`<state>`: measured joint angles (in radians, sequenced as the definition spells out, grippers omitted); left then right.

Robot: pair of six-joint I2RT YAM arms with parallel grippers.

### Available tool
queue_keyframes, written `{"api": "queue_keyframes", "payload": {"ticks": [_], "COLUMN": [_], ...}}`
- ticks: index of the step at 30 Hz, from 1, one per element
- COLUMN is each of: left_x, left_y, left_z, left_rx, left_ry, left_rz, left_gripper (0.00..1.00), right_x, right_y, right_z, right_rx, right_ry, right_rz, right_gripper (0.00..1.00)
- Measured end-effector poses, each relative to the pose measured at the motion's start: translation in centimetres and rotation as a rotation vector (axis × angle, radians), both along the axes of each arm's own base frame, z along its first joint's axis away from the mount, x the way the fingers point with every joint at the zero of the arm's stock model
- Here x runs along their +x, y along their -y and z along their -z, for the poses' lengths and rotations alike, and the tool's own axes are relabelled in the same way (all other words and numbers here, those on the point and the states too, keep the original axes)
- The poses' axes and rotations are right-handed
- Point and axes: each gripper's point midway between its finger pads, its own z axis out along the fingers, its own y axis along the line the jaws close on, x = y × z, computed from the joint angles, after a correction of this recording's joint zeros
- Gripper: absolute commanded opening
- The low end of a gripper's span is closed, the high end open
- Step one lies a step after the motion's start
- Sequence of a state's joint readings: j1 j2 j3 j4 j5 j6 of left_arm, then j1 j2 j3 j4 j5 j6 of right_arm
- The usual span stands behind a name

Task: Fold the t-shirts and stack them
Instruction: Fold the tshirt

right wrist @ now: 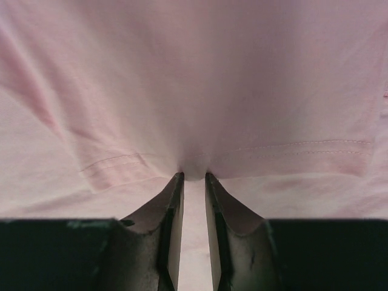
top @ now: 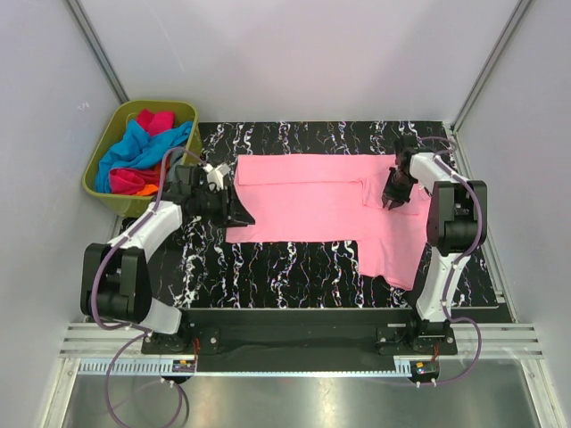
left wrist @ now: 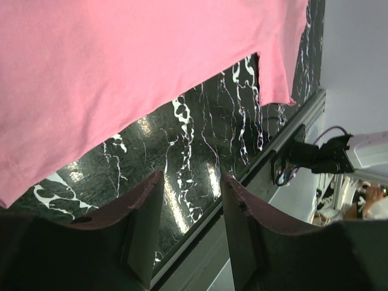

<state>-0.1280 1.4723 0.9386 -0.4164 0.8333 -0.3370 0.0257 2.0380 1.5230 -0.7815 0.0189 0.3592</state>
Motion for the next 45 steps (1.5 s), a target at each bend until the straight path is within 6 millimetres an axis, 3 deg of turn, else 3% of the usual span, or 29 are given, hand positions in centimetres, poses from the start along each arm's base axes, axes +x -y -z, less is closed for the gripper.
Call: {"api": "queue_keyframes", "payload": {"ticks": [4, 8, 10, 13, 15, 17, 20, 23, 27, 32, 37, 45], "left_x": [-0.3, -1.0, -1.4, -2.3, -2.7, -2.6, -2.5, -2.0, -1.2, -0.1, 0.7, 1.0], "left_y": [-1.3, -3.5, -4.3, -5.3, -6.0, -6.8, -7.6, -8.1, -8.2, -8.2, -8.1, -8.0], "left_z": [0.9, 2.9, 4.0, 5.2, 5.7, 6.4, 7.6, 8.7, 10.3, 10.9, 11.0, 11.8], "left_rx": [0.037, 0.089, 0.121, 0.166, 0.186, 0.201, 0.212, 0.200, 0.189, 0.161, 0.132, 0.126], "left_ry": [-0.025, -0.091, -0.119, -0.153, -0.175, -0.193, -0.235, -0.279, -0.351, -0.380, -0.384, -0.393], "left_rz": [-0.078, -0.194, -0.245, -0.320, -0.380, -0.447, -0.545, -0.625, -0.698, -0.762, -0.785, -0.781], "left_gripper": [0.48, 0.50, 0.52, 0.54, 0.54, 0.54, 0.52, 0.50, 0.43, 0.43, 0.41, 0.01], "right_x": [-1.4, -2.2, -2.7, -2.8, -2.8, -3.1, -5.3, -7.2, -10.6, -13.4, -15.2, -15.3], "right_y": [0.1, 0.6, 1.3, 2.2, 3.0, 3.9, 5.1, 5.4, 1.8, -0.2, -0.5, 2.2], "right_z": [1.5, 0.7, -0.7, -4.6, -7.7, -10.2, -11.7, -10.1, -6.7, -8.0, -9.2, -8.6], "right_rx": [0.005, -0.019, -0.052, -0.079, -0.075, -0.050, 0.068, 0.181, 0.338, 0.353, 0.331, 0.202], "right_ry": [-0.046, -0.036, -0.020, 0.056, 0.133, 0.207, 0.249, 0.206, 0.066, 0.070, 0.130, 0.092], "right_rz": [0.004, 0.005, 0.007, 0.016, 0.056, 0.135, 0.275, 0.358, 0.369, 0.312, 0.281, 0.359], "right_gripper": [0.28, 0.31, 0.38, 0.51, 0.68, 0.71, 0.99, 1.00, 1.00, 1.00, 1.00, 0.83]}}
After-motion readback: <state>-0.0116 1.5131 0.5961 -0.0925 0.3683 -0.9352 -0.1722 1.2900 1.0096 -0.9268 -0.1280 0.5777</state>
